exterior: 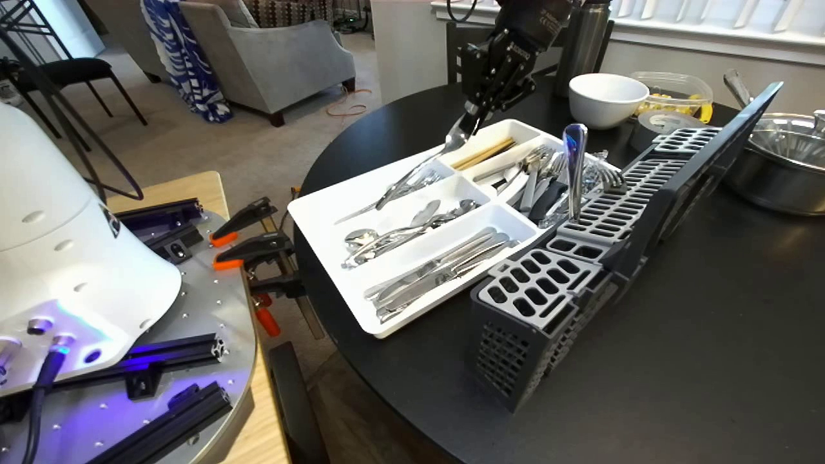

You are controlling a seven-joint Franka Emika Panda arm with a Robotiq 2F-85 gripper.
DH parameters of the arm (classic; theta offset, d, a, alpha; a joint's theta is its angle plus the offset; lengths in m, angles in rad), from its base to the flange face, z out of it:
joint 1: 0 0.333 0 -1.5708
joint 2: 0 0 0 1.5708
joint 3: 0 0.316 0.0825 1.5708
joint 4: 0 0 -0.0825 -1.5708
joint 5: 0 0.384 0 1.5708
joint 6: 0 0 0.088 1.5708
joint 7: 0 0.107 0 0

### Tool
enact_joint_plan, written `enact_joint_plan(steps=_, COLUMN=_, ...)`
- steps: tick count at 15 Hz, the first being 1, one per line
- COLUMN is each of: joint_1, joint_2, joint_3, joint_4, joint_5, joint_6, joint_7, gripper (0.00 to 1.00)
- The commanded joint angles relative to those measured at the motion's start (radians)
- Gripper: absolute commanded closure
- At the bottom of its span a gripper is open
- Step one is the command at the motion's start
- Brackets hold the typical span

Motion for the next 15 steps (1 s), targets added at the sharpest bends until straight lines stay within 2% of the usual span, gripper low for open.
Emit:
enact_joint_plan(steps=1, joint_1=-0.018, joint_2=-0.011, joint_3=0.008, joint_4=-0.041, joint_5=0.050, joint_6=0.064, joint_7=-0.057, gripper=0.97)
enact_joint_plan(steps=8, joint_1=-0.027, joint_2=0.009, joint_3=0.012, joint_4=-0.134, joint_5=0.067, joint_6=0.259, joint_7=-0.177, gripper=0.97)
enact_joint_plan(steps=11, joint_1=-0.032, joint_2=0.015, joint_3=0.007, joint_4=-0.165, joint_5=0.079, joint_6=0.290, joint_7=-0.225, gripper=0.97)
enact_joint_plan(steps=12, joint_1=-0.029, joint_2=0.013, joint_3=0.003, joint_4=-0.172, joint_5=0.069, joint_6=0.283, joint_7=-0.228, gripper=0.70)
enact_joint_plan(steps=13, joint_1=-0.028, joint_2=0.010, joint_3=0.002, joint_4=-0.178, joint_5=0.068, joint_6=0.281, joint_7=-0.236, gripper=0.69)
enact_joint_plan(steps=15, joint_1=-0.027, joint_2=0.002, joint_3=0.001, joint_4=-0.188, joint_5=0.066, joint_6=0.291, joint_7=-0.256, gripper=0.57)
